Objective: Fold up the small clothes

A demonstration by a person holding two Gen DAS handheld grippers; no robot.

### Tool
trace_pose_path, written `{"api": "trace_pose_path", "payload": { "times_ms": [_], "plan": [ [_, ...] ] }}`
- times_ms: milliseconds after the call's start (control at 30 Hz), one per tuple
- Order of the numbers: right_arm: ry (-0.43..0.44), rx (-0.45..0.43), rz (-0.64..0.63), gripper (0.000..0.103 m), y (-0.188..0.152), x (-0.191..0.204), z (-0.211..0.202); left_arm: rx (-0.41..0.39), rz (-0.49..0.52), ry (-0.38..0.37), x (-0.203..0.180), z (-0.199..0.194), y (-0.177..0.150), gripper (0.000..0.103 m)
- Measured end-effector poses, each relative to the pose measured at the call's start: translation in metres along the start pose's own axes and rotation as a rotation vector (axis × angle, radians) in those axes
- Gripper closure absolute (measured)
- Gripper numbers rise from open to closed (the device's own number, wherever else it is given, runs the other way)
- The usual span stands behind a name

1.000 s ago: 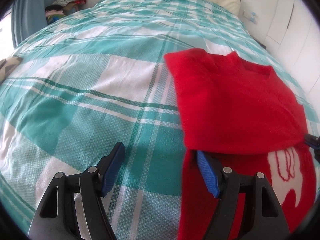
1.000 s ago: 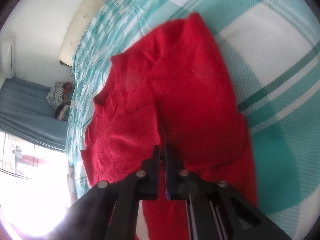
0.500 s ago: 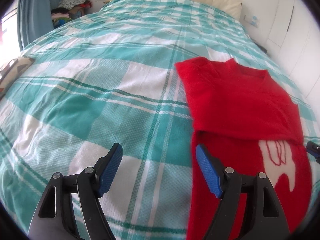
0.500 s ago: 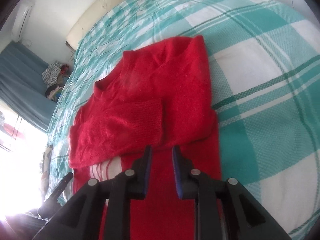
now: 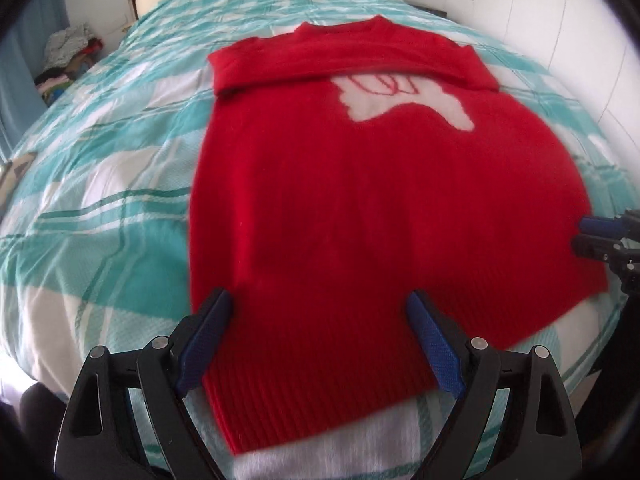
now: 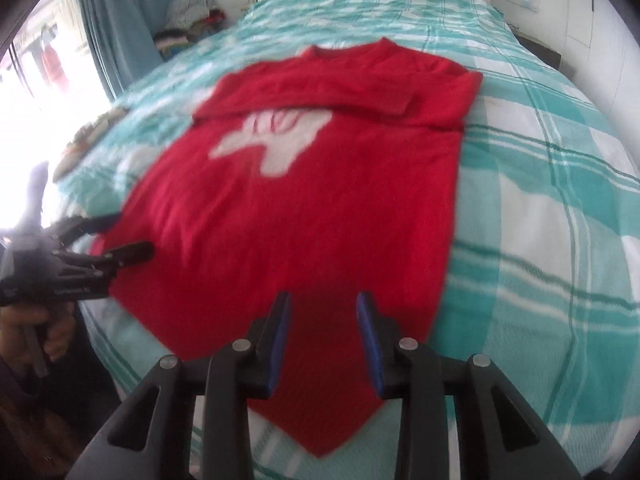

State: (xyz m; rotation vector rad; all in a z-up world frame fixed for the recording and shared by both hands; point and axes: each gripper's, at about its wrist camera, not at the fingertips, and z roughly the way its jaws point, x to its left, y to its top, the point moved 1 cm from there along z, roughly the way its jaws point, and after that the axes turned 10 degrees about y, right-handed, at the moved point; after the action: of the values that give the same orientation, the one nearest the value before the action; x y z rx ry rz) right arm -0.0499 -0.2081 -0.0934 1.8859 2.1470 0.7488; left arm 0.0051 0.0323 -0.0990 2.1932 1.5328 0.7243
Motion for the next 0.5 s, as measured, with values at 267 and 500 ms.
{"api": "trace_pose_path", "payload": {
  "times_ms": [267, 500],
  "plan": [
    [-0.054, -0.060, 0.073, 0.070, -0.048, -0.011, -0.011, 0.013, -0.057, 0.017, 0.014, -0.008, -0.019, 0.008],
    [-0.062, -0.185, 0.110, 0.045, -0.066, -0.004, -0.036, 0.027, -0.074, 0.031, 0.013, -0.014, -0.018, 0.006]
  ]
}}
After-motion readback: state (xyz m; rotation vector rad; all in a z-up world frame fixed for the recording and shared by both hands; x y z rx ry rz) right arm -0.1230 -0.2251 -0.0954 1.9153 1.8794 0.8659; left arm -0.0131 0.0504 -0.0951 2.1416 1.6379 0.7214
